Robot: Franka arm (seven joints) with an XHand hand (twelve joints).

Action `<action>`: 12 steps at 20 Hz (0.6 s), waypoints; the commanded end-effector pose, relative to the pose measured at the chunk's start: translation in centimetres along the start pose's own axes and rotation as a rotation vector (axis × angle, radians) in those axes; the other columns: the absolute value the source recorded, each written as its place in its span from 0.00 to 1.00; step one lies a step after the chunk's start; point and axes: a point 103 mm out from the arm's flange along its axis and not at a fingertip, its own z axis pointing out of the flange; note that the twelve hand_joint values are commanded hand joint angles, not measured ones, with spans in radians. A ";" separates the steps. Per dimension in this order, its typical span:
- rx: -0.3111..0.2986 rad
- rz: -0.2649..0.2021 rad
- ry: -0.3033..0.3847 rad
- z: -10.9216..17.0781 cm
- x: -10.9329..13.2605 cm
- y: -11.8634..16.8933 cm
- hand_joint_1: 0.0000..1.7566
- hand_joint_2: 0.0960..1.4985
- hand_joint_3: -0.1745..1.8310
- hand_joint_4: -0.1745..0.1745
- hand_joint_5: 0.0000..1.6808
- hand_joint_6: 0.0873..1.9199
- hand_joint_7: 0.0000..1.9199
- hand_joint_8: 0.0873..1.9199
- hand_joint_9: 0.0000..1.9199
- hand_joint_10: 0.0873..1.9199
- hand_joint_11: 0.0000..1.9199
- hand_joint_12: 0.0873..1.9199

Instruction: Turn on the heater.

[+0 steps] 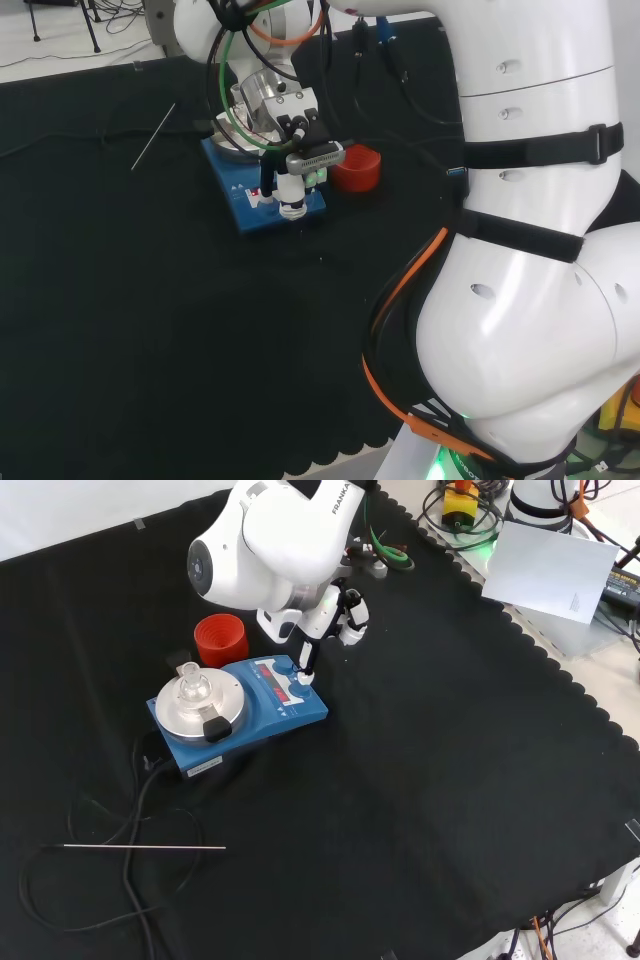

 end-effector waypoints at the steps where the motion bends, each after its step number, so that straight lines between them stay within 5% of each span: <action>1: -0.007 0.003 -0.005 0.2 -0.1 0.1 0.80 0.43 0.58 0.49 0.16 0.00 0.92 0.83 1.00 0.75 1.00 0.82; 12: -0.019 0.008 0.007 0.5 -0.8 0.3 0.80 0.43 0.59 0.49 0.16 0.00 0.92 0.83 1.00 0.74 1.00 0.82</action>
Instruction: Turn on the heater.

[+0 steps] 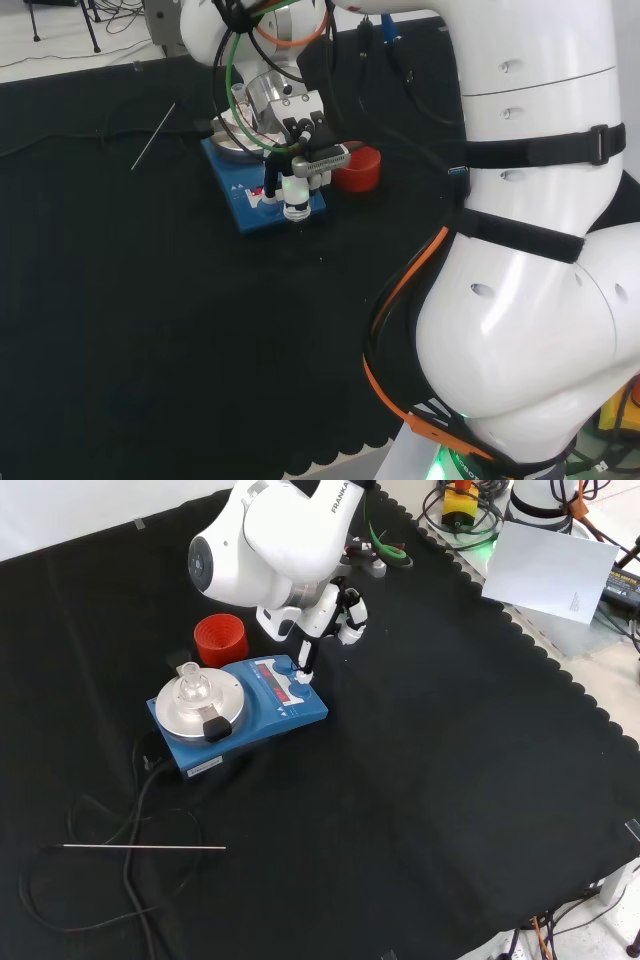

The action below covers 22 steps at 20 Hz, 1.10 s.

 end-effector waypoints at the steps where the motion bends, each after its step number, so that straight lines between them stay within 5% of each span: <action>1: -0.006 0.016 0.002 0.1 -0.2 0.1 0.80 0.43 0.59 0.49 0.16 0.00 0.92 0.83 1.00 0.74 1.00 0.82; 21: -0.012 0.016 0.003 0.3 -0.3 0.4 0.81 0.42 0.59 0.49 0.16 0.00 0.92 0.83 1.00 0.74 1.00 0.81; 22: -0.017 -0.053 -0.012 0.3 -0.1 0.3 0.81 0.42 0.59 0.49 0.16 0.00 0.92 0.83 1.00 0.74 1.00 0.81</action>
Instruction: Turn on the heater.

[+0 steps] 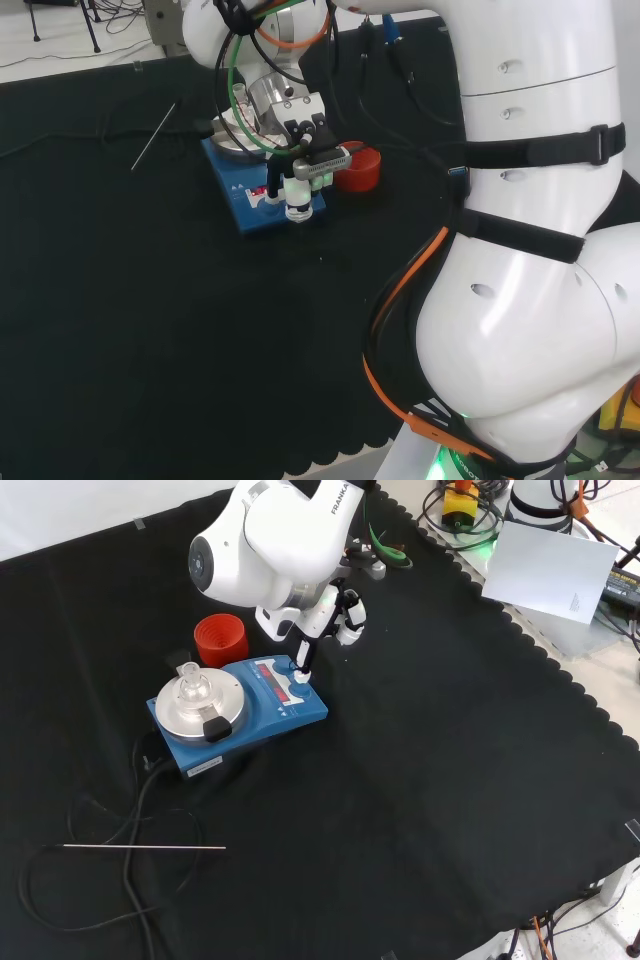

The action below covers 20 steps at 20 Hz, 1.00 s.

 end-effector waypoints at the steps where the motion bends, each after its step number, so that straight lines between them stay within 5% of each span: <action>1: -0.010 -0.084 -0.015 0.1 0.3 0.0 0.81 0.42 0.59 0.49 0.16 0.00 0.92 0.83 1.00 0.74 1.00 0.81; 2: -0.012 -0.131 -0.013 0.1 0.4 0.0 0.81 0.42 0.59 0.49 0.16 0.00 0.92 0.83 1.00 0.74 1.00 0.81; 3: -0.013 -0.127 -0.015 0.1 0.5 0.0 0.81 0.42 0.59 0.49 0.16 0.00 0.92 0.83 1.00 0.74 1.00 0.81; 9: -0.013 -0.051 -0.025 0.2 0.4 0.2 0.81 0.42 0.59 0.49 0.16 0.00 0.92 0.83 1.00 0.74 1.00 0.81; 20: -0.007 -0.001 -0.013 0.4 0.0 0.9 0.81 0.42 0.59 0.49 0.16 0.00 0.92 0.83 1.00 0.73 1.00 0.80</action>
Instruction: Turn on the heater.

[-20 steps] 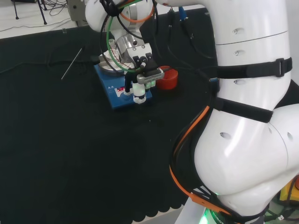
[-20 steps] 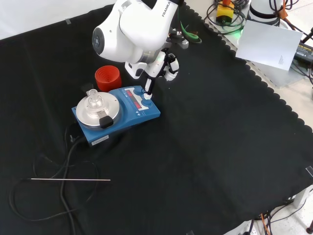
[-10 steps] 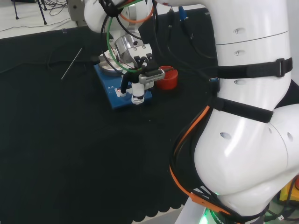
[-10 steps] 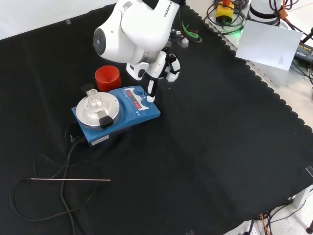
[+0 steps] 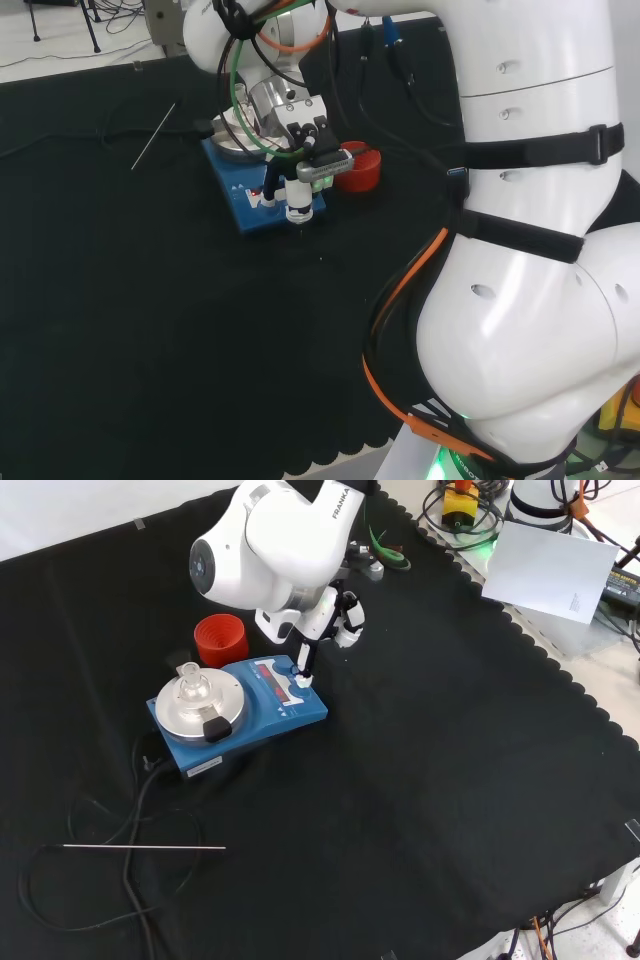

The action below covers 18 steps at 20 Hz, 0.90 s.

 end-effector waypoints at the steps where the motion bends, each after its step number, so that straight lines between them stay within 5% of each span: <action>1: 0.000 0.027 0.003 0.2 0.2 0.2 0.81 0.42 0.59 0.49 0.16 0.00 0.92 0.83 1.00 0.73 1.00 0.80; 18: 0.006 0.009 0.022 0.4 -0.7 0.0 0.81 0.42 0.60 0.48 0.17 0.00 0.92 0.83 1.00 0.73 1.00 0.80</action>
